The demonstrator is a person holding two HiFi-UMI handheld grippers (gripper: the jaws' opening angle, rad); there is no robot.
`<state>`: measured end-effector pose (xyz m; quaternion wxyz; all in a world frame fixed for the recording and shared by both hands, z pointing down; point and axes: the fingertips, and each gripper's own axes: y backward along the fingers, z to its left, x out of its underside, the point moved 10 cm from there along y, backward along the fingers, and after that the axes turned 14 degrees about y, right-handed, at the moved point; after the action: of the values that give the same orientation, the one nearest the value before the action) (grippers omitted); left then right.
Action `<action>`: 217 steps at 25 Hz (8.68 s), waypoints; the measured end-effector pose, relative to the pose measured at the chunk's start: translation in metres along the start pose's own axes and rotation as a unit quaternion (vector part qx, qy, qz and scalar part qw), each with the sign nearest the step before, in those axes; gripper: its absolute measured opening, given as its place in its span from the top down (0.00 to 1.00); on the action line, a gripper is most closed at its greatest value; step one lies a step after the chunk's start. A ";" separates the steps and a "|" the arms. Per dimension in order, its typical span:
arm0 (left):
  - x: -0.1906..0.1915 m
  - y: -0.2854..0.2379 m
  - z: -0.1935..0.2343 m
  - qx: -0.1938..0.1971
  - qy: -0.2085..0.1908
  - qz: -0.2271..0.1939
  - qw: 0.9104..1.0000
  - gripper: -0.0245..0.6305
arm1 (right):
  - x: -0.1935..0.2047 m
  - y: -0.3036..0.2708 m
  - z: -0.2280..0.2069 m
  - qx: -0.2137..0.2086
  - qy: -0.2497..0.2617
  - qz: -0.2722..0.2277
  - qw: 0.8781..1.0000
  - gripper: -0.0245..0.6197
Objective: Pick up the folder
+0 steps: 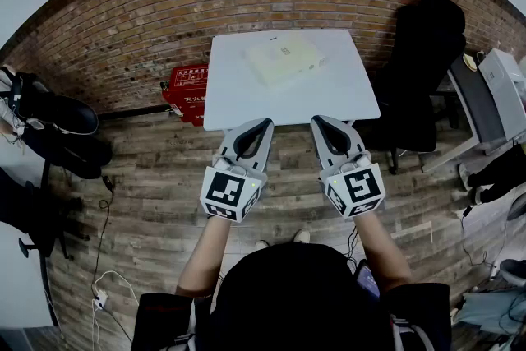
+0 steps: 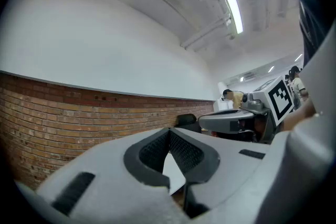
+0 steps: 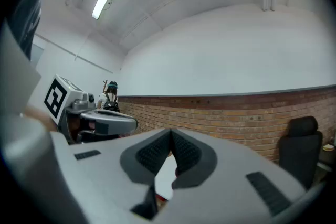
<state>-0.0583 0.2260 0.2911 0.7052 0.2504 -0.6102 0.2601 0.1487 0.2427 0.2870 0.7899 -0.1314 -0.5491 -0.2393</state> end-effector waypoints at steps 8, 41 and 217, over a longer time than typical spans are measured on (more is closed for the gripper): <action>0.004 -0.014 -0.009 -0.001 0.002 0.002 1.000 0.95 | 0.004 0.003 -0.010 -0.010 0.013 -0.011 1.000 0.92; 0.032 -0.093 -0.047 -0.037 0.018 0.013 0.999 0.95 | 0.068 0.001 -0.091 -0.057 -0.003 -0.015 0.998 0.92; 0.193 -0.321 0.342 -0.084 0.240 0.181 0.950 0.95 | 0.393 -0.487 -0.134 -0.260 -0.022 0.389 0.884 0.50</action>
<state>-0.0692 -0.2284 0.5152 0.7901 0.0061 -0.4780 0.3838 0.1133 -0.3270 0.5772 0.7446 -0.5400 -0.3898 -0.0440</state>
